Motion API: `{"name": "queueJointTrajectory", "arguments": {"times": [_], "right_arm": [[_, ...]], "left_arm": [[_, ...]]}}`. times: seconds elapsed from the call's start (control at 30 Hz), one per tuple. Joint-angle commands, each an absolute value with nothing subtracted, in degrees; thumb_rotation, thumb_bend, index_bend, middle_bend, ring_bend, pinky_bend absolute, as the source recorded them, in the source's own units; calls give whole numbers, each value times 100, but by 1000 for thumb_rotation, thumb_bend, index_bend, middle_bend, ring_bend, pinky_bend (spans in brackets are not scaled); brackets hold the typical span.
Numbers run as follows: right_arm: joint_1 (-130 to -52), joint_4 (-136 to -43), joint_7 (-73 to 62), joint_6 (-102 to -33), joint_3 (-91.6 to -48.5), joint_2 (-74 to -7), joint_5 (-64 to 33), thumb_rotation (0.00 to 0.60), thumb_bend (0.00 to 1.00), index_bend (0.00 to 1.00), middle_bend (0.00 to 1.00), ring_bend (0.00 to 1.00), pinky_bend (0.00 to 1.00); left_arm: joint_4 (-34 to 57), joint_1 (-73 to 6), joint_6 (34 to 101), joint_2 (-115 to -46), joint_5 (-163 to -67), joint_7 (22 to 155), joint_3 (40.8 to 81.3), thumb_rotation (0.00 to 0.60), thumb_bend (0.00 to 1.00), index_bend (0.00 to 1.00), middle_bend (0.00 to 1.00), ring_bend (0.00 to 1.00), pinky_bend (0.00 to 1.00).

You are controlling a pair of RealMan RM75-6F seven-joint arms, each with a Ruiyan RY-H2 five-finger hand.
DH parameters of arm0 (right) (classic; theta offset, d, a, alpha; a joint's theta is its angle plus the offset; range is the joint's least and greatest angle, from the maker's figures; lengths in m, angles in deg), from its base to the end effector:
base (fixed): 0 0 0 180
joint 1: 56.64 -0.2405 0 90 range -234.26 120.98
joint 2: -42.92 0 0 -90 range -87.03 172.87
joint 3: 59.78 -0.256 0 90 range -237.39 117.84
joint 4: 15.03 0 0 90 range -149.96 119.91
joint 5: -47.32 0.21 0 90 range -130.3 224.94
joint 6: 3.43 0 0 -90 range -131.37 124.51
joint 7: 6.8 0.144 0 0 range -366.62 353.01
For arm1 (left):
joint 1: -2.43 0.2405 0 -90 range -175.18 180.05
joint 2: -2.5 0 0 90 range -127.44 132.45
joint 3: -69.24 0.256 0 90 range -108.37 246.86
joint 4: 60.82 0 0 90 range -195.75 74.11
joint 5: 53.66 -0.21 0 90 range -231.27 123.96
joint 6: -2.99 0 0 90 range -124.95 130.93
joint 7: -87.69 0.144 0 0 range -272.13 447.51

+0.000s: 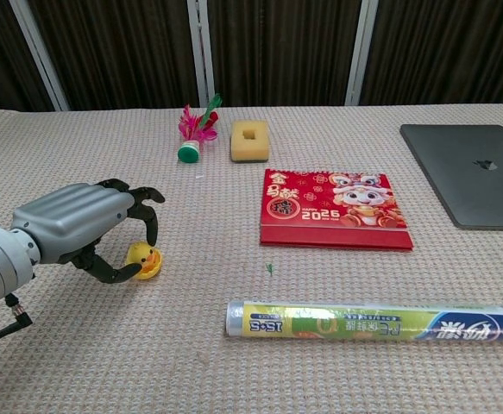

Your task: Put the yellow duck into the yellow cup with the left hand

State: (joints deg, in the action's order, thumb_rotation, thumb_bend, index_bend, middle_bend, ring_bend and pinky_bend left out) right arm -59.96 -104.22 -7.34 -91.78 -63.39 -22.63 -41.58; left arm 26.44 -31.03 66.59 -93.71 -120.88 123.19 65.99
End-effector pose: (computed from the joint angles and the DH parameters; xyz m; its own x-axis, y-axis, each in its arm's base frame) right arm -0.3134 -0.1755 0.1626 0.4318 0.0591 0.9000 -0.9003 -0.0318 0.4340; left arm -0.1668 0.2710 -0.0566 0.5749 0.2403 0.7821 0.7941 -0.3944 -0.4625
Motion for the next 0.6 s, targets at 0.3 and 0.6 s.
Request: {"name": "queueJointTrajectory", "arguments": {"times": [0.3, 0.6], "right_arm": [[-5997, -10422, -732, -9175, -6341, -2261, -4156, 600, 0, 407, 35, 0, 0], [-5993, -10410, -739, -9185, -6340, -2267, -4161, 600, 0, 407, 35, 0, 0]], "left_arm": [[2618, -3100, 6641, -9355, -12100, 12316, 6605, 600, 289, 365, 60, 145, 26], [2688, -3098, 6674, -9235, -12109, 12321, 6561, 600, 289, 339, 59, 145, 26]]}}
